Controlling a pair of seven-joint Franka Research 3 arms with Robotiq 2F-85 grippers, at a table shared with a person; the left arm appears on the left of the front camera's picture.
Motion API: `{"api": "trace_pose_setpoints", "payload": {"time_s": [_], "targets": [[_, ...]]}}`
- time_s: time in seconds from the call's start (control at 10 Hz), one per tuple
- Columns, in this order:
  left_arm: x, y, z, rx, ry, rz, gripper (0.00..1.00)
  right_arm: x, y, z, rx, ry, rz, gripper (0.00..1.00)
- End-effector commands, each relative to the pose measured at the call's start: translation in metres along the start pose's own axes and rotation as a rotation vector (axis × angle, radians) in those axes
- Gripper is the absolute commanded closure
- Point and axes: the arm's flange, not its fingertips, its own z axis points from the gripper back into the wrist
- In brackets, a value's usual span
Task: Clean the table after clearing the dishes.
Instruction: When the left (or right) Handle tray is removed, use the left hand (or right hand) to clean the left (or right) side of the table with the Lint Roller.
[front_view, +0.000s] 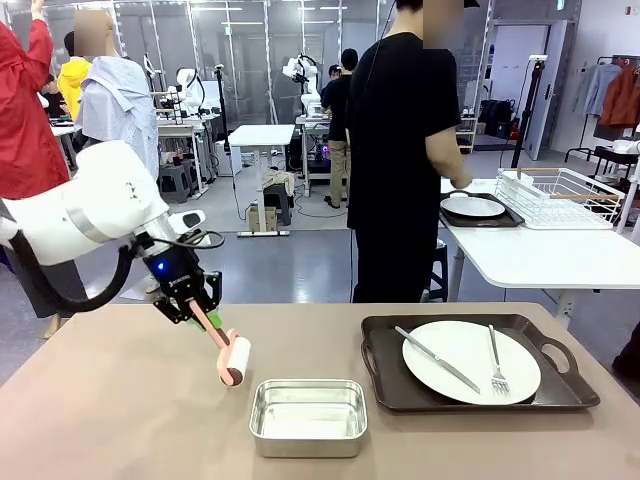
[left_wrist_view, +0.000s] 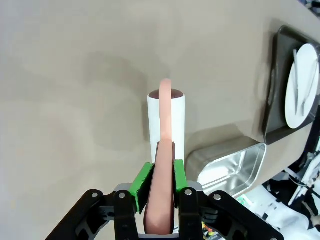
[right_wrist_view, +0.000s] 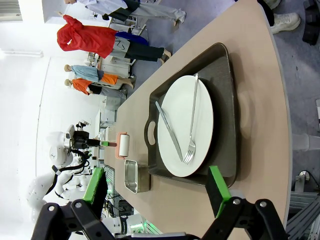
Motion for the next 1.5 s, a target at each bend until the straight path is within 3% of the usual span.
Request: {"api": "trace_pose_setpoints", "payload": {"time_s": [0.0,0.4,0.9,1.4], "targets": [[-0.007,0.031,-0.012,-0.066,-0.019,0.004,0.77,-0.003,0.002,0.001,0.009,-0.002,0.004,0.00],[-0.008,0.092,-0.026,-0.099,-0.052,-0.038,0.77,-0.003,0.002,0.001,0.009,-0.002,0.004,0.00],[0.011,0.142,-0.005,-0.097,-0.054,-0.049,0.77,-0.003,0.002,0.001,0.009,-0.002,0.004,0.00],[0.016,0.194,0.040,0.051,-0.092,-0.019,0.77,-0.003,0.002,0.001,0.009,-0.002,0.004,0.00]]}}
